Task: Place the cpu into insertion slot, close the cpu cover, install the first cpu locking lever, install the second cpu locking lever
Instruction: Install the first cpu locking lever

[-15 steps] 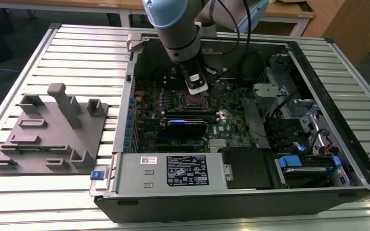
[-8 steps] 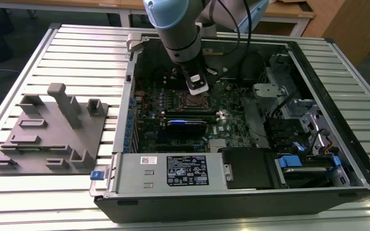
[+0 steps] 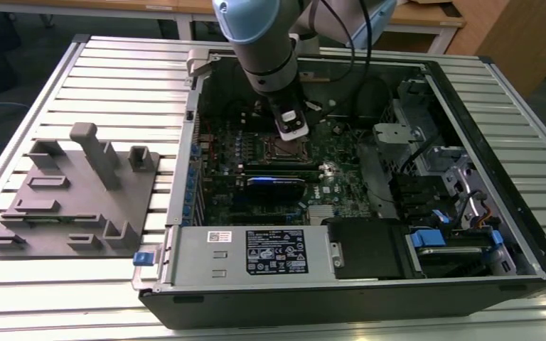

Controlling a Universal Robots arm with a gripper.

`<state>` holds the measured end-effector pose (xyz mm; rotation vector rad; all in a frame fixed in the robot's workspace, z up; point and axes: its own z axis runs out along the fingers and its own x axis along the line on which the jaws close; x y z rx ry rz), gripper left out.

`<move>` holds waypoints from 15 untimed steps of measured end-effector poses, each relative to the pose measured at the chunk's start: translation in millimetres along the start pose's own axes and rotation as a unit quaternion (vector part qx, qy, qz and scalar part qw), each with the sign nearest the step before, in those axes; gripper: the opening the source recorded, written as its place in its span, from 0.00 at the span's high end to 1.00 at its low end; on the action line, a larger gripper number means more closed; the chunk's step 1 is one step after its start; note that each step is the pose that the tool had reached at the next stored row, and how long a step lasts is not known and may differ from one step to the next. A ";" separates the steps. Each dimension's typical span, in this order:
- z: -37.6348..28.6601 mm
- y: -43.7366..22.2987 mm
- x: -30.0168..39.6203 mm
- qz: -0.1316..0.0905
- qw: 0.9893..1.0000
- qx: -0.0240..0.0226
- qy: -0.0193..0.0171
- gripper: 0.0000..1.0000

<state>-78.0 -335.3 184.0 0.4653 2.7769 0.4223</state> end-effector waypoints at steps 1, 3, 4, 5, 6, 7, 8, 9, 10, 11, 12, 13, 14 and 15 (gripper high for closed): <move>-0.3 -0.5 -0.4 0.000 1.000 0.001 0.000 0.90; -0.2 -1.0 -1.0 0.000 1.000 0.000 0.000 0.90; -0.2 -1.3 -1.2 0.000 1.000 0.000 0.000 0.90; -0.2 -1.4 -1.2 0.000 1.000 0.000 0.000 0.90; -0.1 -1.4 -1.2 0.000 1.000 0.000 0.000 0.90; -0.1 -1.4 -1.2 0.000 1.000 0.000 0.000 0.90; -0.1 -1.4 -1.2 0.000 1.000 0.000 0.000 0.90; -0.1 -1.4 -1.2 0.000 1.000 0.000 0.000 0.90; -0.6 -1.3 -1.3 0.000 1.000 0.000 0.000 0.90; -1.6 -0.9 -1.6 0.000 1.000 0.000 0.000 0.90; -3.3 -0.3 -2.0 0.000 1.000 0.000 0.000 0.90; -4.9 0.3 -2.4 0.000 1.000 0.000 0.000 0.90; -6.9 1.0 -2.9 0.000 1.000 0.000 0.000 0.90; -8.9 1.8 -3.5 0.000 1.000 0.000 0.000 0.90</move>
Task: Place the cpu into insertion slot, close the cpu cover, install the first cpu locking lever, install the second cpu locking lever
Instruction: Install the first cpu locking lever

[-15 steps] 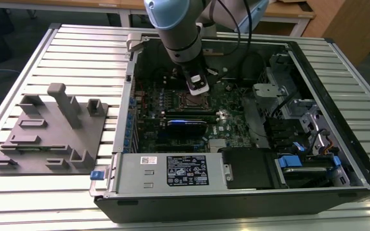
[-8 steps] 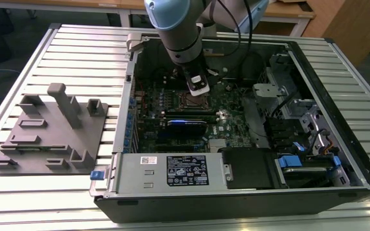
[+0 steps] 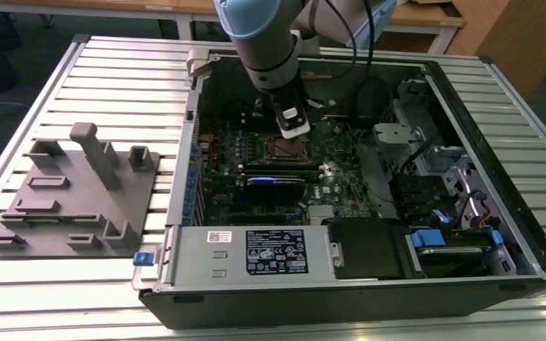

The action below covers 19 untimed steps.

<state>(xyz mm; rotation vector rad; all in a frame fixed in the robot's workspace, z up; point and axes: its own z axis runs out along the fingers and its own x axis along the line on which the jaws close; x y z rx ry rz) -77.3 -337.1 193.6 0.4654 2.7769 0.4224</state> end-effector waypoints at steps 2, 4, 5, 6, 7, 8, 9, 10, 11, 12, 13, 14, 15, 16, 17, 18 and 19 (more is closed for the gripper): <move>-4.6 1.6 -1.2 0.000 1.000 0.000 0.000 0.90; -9.6 3.5 -2.5 0.000 1.000 0.000 0.000 0.90; -11.9 4.3 -3.1 0.000 1.000 0.000 0.000 0.90; -13.2 4.8 -3.5 0.000 1.000 0.000 0.000 0.90; -13.5 5.1 -3.9 0.000 1.000 0.001 0.000 0.90; -13.5 5.2 -4.2 -0.001 1.000 0.003 -0.001 0.90; -13.6 5.2 -4.3 -0.001 1.000 0.007 -0.002 0.90; -13.6 5.2 -4.4 -0.002 1.000 0.014 -0.005 0.90; -13.6 5.3 -4.4 -0.003 1.000 0.022 -0.008 0.90; -13.6 5.3 -4.5 -0.004 0.999 0.031 -0.011 0.90; -13.6 5.3 -4.5 -0.006 0.999 0.040 -0.014 0.90; -13.6 5.3 -4.4 -0.007 0.999 0.048 -0.017 0.90; -13.6 5.3 -4.5 -0.009 0.998 0.055 -0.019 0.90; -13.5 5.3 -4.6 -0.010 0.998 0.058 -0.020 0.90; -13.5 5.3 -4.6 -0.010 0.998 0.059 -0.020 0.90; -13.6 5.2 -4.6 -0.010 0.998 0.059 -0.020 0.90; -13.5 5.3 -4.6 -0.010 0.998 0.059 -0.020 0.90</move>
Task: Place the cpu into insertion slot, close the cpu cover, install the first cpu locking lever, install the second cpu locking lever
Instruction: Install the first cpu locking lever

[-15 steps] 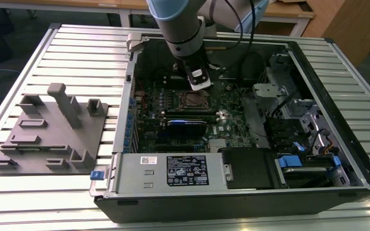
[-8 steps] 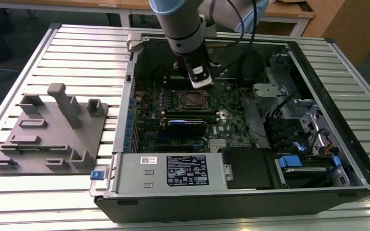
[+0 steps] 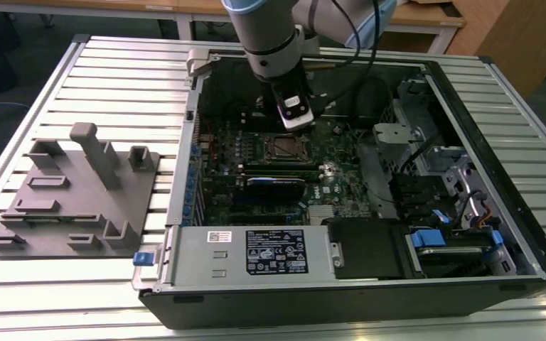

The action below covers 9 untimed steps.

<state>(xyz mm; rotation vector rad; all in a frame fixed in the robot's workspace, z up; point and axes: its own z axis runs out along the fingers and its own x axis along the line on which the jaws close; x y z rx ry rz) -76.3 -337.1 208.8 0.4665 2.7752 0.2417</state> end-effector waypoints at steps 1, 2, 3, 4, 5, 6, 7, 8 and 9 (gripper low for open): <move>0.0 0.0 0.0 0.000 1.000 0.000 0.000 0.90; 0.1 0.1 0.0 0.000 1.000 0.001 0.001 0.90; 0.2 0.1 0.0 0.001 1.000 0.002 0.006 0.90; 0.4 0.1 -0.1 0.001 1.000 0.005 0.011 0.90; 0.7 0.1 -0.2 0.002 1.000 0.008 0.018 0.90; 1.0 0.1 -0.3 0.002 1.000 0.012 0.026 0.90; 1.2 0.1 -0.4 0.003 0.999 0.015 0.034 0.90; 1.5 0.1 -0.6 0.004 0.999 0.019 0.042 0.90; 1.7 0.1 -0.6 0.005 0.998 0.022 0.050 0.90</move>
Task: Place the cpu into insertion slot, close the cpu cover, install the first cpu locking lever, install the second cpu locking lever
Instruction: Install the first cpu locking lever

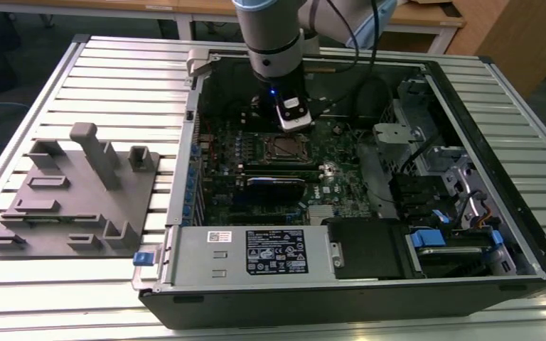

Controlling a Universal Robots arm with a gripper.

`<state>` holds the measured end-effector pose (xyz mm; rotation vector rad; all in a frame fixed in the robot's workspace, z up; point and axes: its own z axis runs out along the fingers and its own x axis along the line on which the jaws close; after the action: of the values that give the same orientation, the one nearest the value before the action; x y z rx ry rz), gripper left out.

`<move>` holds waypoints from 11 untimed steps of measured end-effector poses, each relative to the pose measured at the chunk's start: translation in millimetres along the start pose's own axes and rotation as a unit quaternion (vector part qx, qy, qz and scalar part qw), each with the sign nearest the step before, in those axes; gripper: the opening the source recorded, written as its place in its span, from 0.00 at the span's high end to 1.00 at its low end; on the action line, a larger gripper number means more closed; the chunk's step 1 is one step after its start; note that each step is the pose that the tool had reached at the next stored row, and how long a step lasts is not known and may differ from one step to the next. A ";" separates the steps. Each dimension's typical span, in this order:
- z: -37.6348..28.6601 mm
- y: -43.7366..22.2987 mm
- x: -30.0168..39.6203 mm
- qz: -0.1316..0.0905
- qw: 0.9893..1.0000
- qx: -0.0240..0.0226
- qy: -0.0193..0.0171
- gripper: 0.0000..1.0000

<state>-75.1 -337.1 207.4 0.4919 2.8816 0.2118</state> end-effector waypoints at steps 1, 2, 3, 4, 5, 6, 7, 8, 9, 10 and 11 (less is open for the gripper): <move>0.0 0.0 0.0 0.000 1.000 0.002 0.004 0.90; -0.1 -0.1 0.0 0.001 1.000 0.002 0.005 0.90; -0.1 0.0 0.0 0.001 1.000 0.002 0.005 0.90; 0.0 0.0 0.0 0.001 1.000 0.003 0.006 0.90; 0.0 0.0 0.0 0.001 1.000 0.003 0.007 0.90; 0.0 0.0 0.0 0.001 1.000 0.003 0.008 0.90; 0.0 0.0 0.0 0.001 1.000 0.003 0.008 0.90; -0.2 0.2 -0.1 0.001 1.000 0.004 0.008 0.90; -0.5 0.3 -0.3 0.000 1.000 0.006 0.008 0.90; -1.3 0.5 -0.5 0.000 1.000 0.010 0.008 0.90; -2.2 0.9 -0.8 -0.001 1.000 0.015 0.007 0.90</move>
<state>-74.6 -336.7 209.8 0.4939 2.9032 0.1730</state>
